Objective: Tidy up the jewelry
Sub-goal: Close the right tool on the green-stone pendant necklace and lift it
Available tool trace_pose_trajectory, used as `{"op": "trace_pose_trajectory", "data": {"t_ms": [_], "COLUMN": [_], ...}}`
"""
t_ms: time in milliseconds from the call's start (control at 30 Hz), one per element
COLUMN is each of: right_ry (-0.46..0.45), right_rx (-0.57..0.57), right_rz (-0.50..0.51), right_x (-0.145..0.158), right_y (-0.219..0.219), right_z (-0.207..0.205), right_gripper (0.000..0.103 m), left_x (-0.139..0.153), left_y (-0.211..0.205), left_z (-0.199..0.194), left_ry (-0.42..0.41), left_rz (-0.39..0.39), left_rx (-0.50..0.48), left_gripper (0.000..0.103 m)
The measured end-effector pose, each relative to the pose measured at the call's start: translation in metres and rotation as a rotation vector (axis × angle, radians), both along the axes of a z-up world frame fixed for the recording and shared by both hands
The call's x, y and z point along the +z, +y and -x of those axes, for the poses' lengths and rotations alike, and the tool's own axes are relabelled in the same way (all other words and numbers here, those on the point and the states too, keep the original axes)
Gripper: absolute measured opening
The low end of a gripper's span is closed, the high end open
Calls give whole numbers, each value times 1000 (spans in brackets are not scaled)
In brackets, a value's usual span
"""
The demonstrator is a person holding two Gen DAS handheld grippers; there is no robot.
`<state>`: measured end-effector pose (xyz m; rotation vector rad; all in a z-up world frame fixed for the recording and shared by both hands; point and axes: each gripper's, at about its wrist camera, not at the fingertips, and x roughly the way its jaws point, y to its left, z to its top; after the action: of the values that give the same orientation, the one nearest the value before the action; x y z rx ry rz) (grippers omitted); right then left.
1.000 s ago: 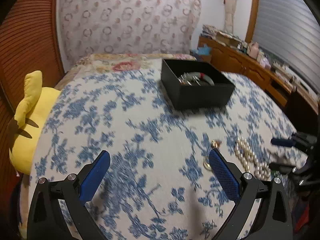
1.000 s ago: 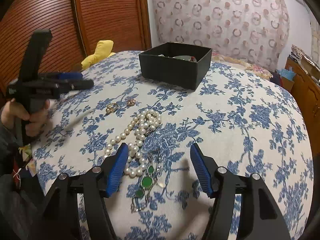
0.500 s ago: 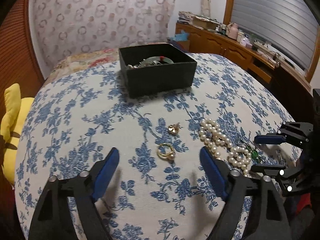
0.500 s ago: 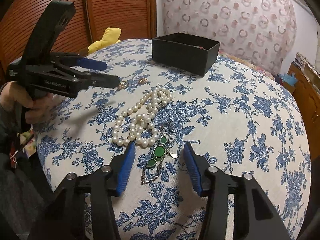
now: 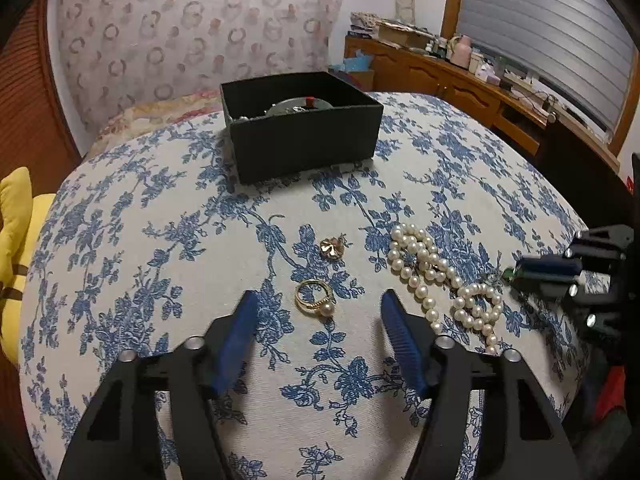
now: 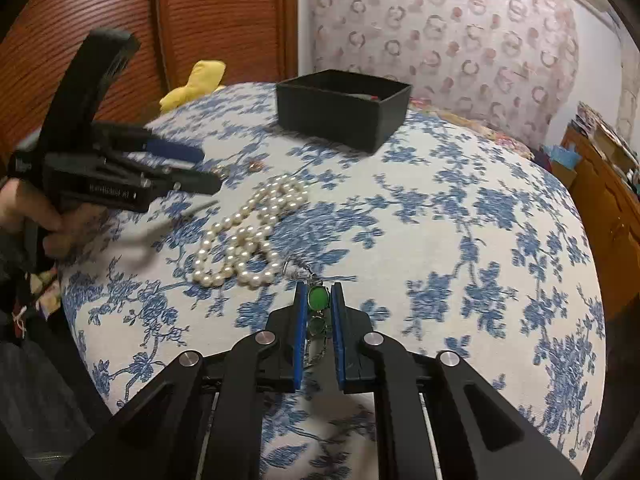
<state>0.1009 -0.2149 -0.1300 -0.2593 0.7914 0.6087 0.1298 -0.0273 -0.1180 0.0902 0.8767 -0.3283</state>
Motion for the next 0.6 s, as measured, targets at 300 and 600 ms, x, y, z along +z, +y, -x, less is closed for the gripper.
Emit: {"op": "trace_pose_trajectory", "data": {"t_ms": [300,600], "right_ry": [-32,-74], "right_rx": [-19,-7], "right_rz": [-29,-47], "right_x": [13,29], "right_y": [-7,-4], "right_z": [-3,-4], "right_gripper": [13,13], "left_x": [-3,5], "left_y": [-5,-10], "left_z": [-5,-3], "left_ry": [2,-9], "left_rz": [-1,25], "left_rx": [-5,-30], "left_gripper": [36,19]}}
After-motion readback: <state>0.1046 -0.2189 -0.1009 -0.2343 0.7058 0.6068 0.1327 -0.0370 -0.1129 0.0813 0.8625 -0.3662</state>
